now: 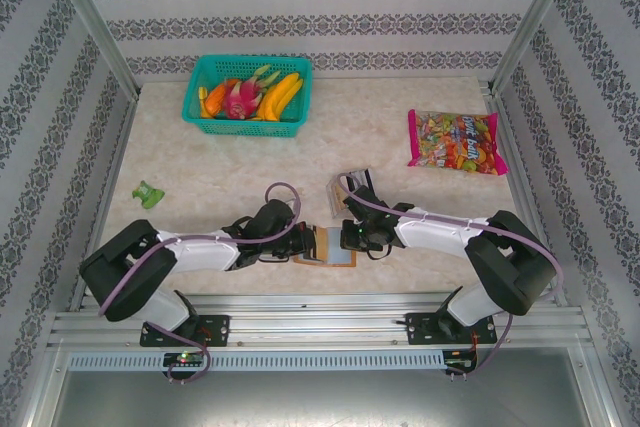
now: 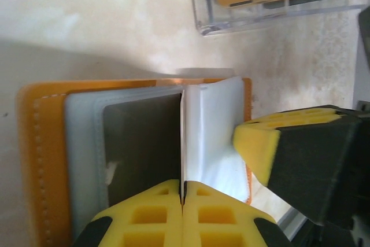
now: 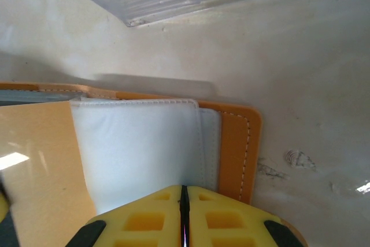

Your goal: Put the credit cards into the card holder

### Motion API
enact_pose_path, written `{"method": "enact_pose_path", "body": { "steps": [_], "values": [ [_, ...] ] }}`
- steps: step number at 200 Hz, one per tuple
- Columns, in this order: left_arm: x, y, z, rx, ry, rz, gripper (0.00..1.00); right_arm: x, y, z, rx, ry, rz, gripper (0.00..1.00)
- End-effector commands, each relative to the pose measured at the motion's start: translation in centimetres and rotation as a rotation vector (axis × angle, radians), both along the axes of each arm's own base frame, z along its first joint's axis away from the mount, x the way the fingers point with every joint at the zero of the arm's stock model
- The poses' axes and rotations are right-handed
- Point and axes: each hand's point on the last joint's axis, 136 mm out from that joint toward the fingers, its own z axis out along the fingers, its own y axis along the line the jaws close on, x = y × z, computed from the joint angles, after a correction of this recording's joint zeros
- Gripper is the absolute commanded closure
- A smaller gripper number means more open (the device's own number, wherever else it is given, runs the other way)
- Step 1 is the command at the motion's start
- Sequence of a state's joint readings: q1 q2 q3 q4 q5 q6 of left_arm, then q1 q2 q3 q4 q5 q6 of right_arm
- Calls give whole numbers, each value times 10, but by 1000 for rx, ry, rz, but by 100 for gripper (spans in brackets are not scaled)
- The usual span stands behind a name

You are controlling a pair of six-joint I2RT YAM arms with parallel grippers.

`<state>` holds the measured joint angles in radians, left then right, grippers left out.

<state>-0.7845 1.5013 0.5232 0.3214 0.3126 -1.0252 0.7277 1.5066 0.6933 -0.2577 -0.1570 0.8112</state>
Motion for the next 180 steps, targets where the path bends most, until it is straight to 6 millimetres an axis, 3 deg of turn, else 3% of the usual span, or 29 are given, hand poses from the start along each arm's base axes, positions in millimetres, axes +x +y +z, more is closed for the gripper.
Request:
{"method": "enact_pose_path", "body": {
  "steps": [1, 43, 92, 141, 180],
  "values": [
    [3, -13, 0, -47, -8, -6, 100, -15, -32, -30, -134, 72, -34, 90],
    [4, -17, 0, -78, -7, 2, 100, -15, -36, -27, -150, 71, -36, 86],
    [3, -9, 4, -53, -21, 14, 100, -5, -43, 1, -144, -19, -56, 80],
    [5, -19, 14, -97, -45, -13, 100, -11, -49, -21, -171, 60, -52, 83],
    [6, -26, 19, -142, -63, -33, 100, -12, -50, -27, -183, 73, -58, 84]
  ]
}}
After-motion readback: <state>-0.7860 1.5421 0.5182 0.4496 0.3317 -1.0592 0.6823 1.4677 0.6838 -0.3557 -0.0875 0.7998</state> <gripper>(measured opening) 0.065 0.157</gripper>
